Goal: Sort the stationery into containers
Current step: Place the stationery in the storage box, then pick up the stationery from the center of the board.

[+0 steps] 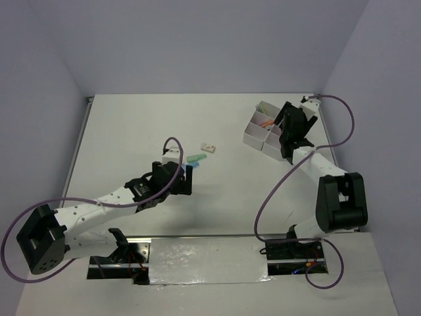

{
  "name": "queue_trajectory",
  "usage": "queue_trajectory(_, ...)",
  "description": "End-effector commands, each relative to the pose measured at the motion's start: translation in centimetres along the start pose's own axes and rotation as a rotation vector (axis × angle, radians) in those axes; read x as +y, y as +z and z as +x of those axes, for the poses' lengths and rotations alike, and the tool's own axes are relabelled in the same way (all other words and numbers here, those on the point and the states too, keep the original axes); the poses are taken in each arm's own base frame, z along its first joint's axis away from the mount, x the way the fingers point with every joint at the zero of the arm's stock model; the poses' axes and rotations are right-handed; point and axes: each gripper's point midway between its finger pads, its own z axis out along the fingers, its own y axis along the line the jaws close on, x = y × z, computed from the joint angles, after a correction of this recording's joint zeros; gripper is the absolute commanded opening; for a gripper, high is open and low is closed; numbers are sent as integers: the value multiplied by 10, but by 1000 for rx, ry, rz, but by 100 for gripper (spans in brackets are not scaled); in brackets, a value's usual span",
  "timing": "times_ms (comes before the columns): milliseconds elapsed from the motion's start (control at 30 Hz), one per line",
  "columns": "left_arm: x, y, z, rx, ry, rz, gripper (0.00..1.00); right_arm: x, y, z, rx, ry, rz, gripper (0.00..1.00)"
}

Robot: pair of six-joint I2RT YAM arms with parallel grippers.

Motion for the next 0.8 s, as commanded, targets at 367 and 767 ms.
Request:
queue_trajectory(367, -54, 63, -40, 136, 302, 243, 93, 65, -164, -26, 89, 162, -553, 82)
queue_trajectory(767, -35, 124, -39, 208, 448, 182, 86, 49, -223, -14, 118, 119, -689, 82)
